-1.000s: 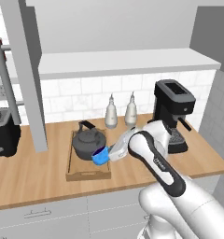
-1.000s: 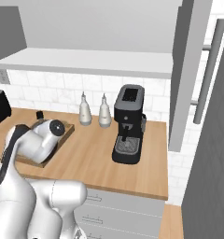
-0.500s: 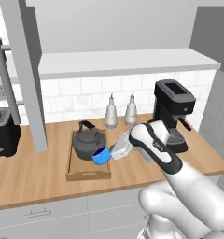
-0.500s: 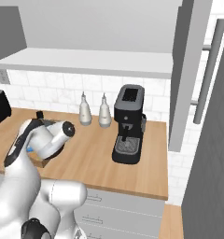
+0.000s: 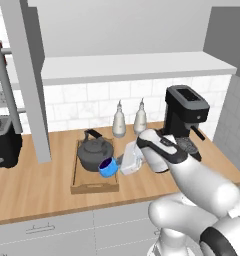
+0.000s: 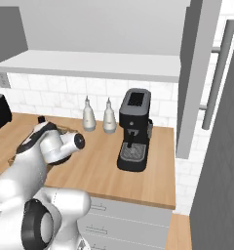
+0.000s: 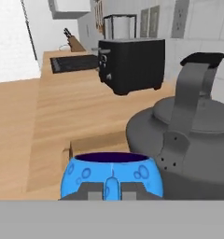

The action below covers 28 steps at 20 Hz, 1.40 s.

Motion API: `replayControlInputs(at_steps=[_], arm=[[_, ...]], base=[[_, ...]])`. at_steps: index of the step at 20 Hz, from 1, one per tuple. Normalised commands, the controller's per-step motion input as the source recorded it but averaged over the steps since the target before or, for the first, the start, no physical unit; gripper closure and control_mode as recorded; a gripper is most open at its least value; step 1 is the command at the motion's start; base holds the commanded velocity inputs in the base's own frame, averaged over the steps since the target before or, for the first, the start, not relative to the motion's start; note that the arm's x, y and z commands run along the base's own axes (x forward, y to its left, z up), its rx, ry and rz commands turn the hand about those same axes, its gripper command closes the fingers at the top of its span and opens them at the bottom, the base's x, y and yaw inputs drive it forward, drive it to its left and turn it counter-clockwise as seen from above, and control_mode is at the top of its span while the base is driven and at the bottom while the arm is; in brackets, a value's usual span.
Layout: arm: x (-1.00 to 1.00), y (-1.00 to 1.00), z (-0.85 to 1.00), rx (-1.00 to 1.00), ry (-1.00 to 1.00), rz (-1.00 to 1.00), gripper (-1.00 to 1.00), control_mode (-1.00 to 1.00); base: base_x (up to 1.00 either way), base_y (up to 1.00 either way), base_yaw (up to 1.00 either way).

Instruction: Pick the kettle from the counter and place it on the tray. Then pick the mug from the cabinet and place it on the tray. Then close the cabinet doors.

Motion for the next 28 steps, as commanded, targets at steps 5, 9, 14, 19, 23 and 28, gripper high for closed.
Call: replayControlInputs(at_steps=[5,9,14,19,23,28], arm=[[0.00,0.00,-0.92,0.04,-0.20,0.00,1.00,-1.00],[0.00,0.00,-0.88,0.07,-0.17,0.00,1.00,-1.00],[-0.16,0.00,-0.77,0.08,-0.06,0.00,1.00,-1.00],[-0.27,0.05,-0.59,0.14,0.00,0.00,1.00,-1.00],[-0.10,0.49,-0.58,0.11,0.00,0.00,1.00,-1.00],[-0.19,0.76,-0.54,0.04,0.02,0.01,1.00,-1.00]], base=[[0.00,0.00,0.00],[0.00,0.00,0.00],[0.00,0.00,0.00],[0.00,0.00,0.00],[0.00,0.00,0.00],[0.00,0.00,0.00]])
